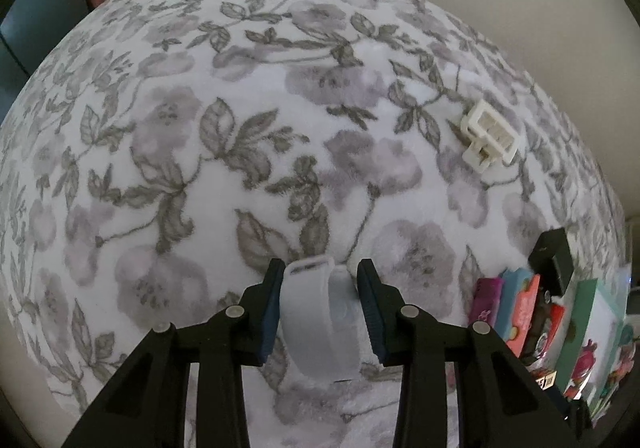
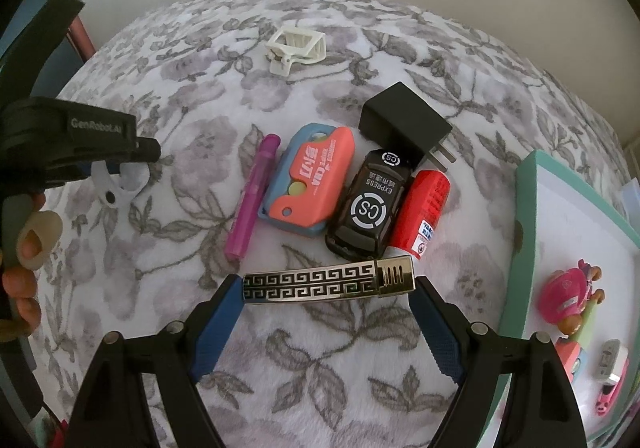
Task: Organize rigid objects
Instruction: 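Lift the white watch with the left gripper while the right gripper holds the gold bar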
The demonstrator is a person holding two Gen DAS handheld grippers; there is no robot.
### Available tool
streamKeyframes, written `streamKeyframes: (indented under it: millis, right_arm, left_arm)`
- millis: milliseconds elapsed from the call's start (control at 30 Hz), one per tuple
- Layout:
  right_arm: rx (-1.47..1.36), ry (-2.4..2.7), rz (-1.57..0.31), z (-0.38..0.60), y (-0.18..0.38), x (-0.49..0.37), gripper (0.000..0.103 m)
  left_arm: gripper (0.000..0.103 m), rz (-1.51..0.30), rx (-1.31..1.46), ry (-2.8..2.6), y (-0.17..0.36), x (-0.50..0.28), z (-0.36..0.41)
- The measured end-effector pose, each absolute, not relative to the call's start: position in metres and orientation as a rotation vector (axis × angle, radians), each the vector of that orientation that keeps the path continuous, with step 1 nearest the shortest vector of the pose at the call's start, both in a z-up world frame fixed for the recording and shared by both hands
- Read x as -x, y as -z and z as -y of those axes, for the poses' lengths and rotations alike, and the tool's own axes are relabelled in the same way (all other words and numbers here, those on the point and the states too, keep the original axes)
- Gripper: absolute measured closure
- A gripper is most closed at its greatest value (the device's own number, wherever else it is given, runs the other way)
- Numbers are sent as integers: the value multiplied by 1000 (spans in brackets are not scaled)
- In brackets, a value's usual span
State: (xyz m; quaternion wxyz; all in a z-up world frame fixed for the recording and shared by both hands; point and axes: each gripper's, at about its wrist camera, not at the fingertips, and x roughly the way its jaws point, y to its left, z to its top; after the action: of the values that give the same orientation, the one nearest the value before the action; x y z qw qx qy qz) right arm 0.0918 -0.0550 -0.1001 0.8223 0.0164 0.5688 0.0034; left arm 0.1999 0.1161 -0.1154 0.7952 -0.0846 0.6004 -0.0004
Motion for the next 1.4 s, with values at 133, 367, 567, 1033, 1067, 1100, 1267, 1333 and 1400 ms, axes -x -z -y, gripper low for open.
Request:
streamKeyframes:
  millis: [133,367,567,1033,1067,1100,1267,1333,1400]
  right_arm:
    - [-47,-9,-1200,56,96,-91,17]
    - [-70,-5,-1167,63,81,-90,17]
    - [-99,0,-1151,70,74,-88,17]
    - [-155,14,-1157,84,75,-85,17]
    - [-159,15,-1157,84,75,-85,17]
    - [-162,16,-1157,85,75,-85,17]
    - [-175,21,-1160,85,76,-85,17]
    - [-183,21,-1162,86,76,-85,17]
    - [-187,19,-1161,86,75,-85,17]
  left_arm:
    - [66,-1263,199,3,101,-199,-121]
    - [71,-1229,203,17,87,-197,-122]
    - [95,-1206,182,13,82,-197,-113]
    - [52,-1272,140,46,93,-194,-104]
    - [49,-1276,118,46,94,-193,-102]
    - [48,-1283,86,49,95,-192,-99]
    - [47,-1301,24,75,101,-183,-93]
    - [47,-1296,-1,73,100,-180,-91]
    - [47,-1287,-18,67,98,-177,-92]
